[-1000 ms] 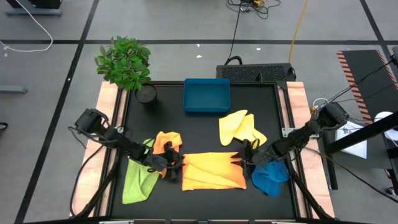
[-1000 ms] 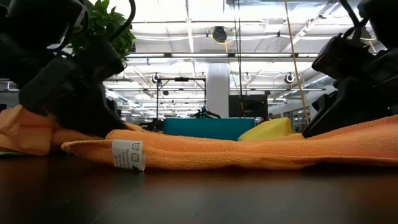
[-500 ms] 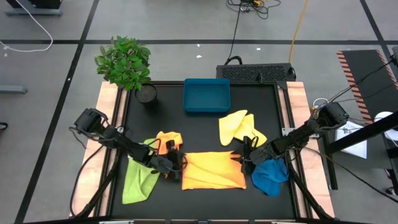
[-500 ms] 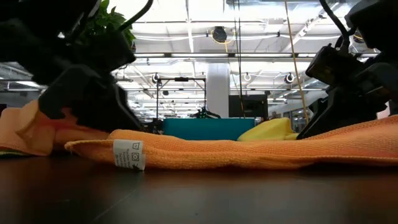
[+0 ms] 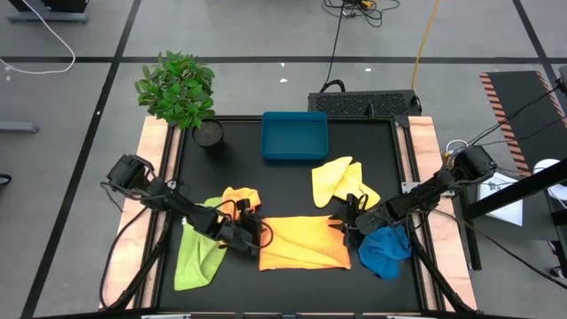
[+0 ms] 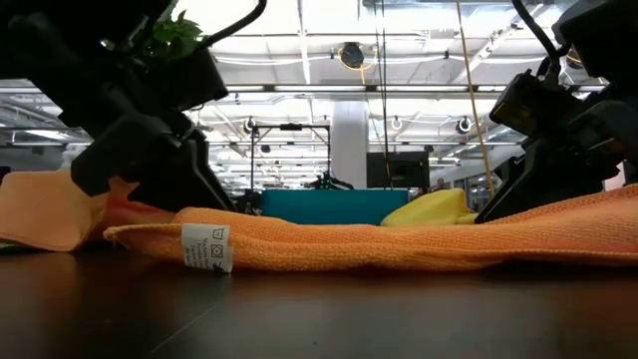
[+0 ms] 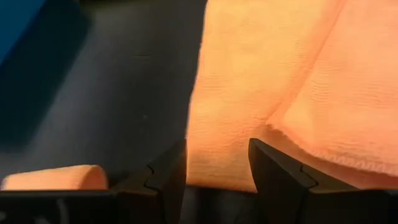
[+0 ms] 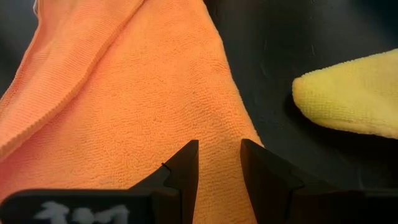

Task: Fold microfiber towels
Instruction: Fold the right orange microfiber towel

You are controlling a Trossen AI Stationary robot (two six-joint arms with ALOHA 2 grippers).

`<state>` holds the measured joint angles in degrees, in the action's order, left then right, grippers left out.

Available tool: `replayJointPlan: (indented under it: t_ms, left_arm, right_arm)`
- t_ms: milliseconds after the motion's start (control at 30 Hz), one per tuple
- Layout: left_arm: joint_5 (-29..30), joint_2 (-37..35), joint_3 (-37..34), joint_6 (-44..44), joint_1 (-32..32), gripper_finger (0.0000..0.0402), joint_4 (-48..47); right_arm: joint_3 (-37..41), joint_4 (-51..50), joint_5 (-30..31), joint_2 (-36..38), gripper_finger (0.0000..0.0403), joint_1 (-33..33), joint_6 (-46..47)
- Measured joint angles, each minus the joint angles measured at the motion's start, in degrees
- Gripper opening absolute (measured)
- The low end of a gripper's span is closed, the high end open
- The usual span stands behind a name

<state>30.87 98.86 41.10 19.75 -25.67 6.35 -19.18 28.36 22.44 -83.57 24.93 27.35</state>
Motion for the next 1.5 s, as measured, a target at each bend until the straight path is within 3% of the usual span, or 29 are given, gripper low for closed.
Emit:
replayJointPlan:
  t_ms: [200, 533, 1233, 1500]
  left_arm:
    - [-3.39, 1.97, -0.02, -0.04, -0.56, 0.0175, 2.90]
    - [-4.00, 1.85, -0.04, -2.79, -3.05, 0.0175, 8.03]
    - [-21.98, 1.87, -0.04, -2.53, -7.88, 0.0175, 18.24]
    - [-25.78, 1.87, -0.02, -2.58, -8.59, 0.0175, 19.56]
  right_arm:
    - [0.00, 0.02, 0.00, 0.00, 0.0110, 0.00, 0.00]
    - [0.00, 0.02, 0.02, 0.00, 0.0110, 0.00, 0.05]
    - [0.00, 0.02, 0.26, 0.00, 0.0110, 0.00, 0.40]
    - [0.00, 0.05, 0.24, 0.00, 0.0110, 0.00, 0.60]
